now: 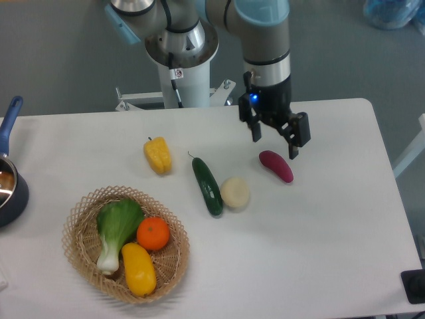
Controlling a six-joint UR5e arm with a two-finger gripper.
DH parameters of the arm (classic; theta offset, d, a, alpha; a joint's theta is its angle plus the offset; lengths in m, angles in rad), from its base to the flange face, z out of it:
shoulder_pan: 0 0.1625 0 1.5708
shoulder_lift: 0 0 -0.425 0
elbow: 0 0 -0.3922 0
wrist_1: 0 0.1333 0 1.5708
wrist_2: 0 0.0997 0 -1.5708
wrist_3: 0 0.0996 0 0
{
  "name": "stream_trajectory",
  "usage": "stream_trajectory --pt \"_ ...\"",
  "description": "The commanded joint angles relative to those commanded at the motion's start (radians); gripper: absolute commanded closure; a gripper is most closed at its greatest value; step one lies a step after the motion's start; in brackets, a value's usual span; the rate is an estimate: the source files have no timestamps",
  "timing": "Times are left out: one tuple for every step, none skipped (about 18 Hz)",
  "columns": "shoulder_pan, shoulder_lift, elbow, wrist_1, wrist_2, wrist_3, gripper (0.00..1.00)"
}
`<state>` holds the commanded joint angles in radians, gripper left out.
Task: Pick up the mango from the basket
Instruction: 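Move the open gripper over the table toward the wicker basket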
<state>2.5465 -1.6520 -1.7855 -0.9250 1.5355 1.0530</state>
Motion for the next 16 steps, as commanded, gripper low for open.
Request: stream_trajectory --pt "-0.020 -0.017 0.002 0.000 -0.002 -0.130 0.00" --pt "-0.053 -0.041 0.011 0.000 0.002 -0.268 0.00" --pt "-0.069 -0.058 0.024 0.000 0.002 -0.340 0.00" --pt "-0.086 -0.069 0.043 0.000 -0.005 -0.399 0.00" --pt "-0.107 -0.083 0.066 0.000 -0.020 -0.453 0.00" --pt "-0.120 -0.100 0.086 0.000 -0.041 -0.511 0.00" --pt "-0.123 -0.116 0.104 0.000 -0.063 -0.578 0.00" --pt "-0.141 -0.139 0.126 0.000 -0.075 -0.652 0.00" --pt "-0.173 -0.162 0.153 0.000 -0.077 -0.719 0.00" --pt "-0.201 -0.188 0.179 0.000 -0.077 -0.773 0.00" --pt "-0.218 -0.210 0.201 0.000 -0.075 -0.812 0.00" --pt "-0.230 -0.225 0.216 0.000 -0.075 -0.839 0.00" --pt "-0.242 -0.236 0.227 0.000 -0.077 -0.852 0.00" --pt "-0.253 -0.244 0.235 0.000 -0.078 -0.857 0.00" --pt "-0.262 -0.252 0.236 0.002 -0.078 -0.857 0.00" --pt "-0.278 -0.267 0.239 0.003 -0.078 -0.858 0.00"
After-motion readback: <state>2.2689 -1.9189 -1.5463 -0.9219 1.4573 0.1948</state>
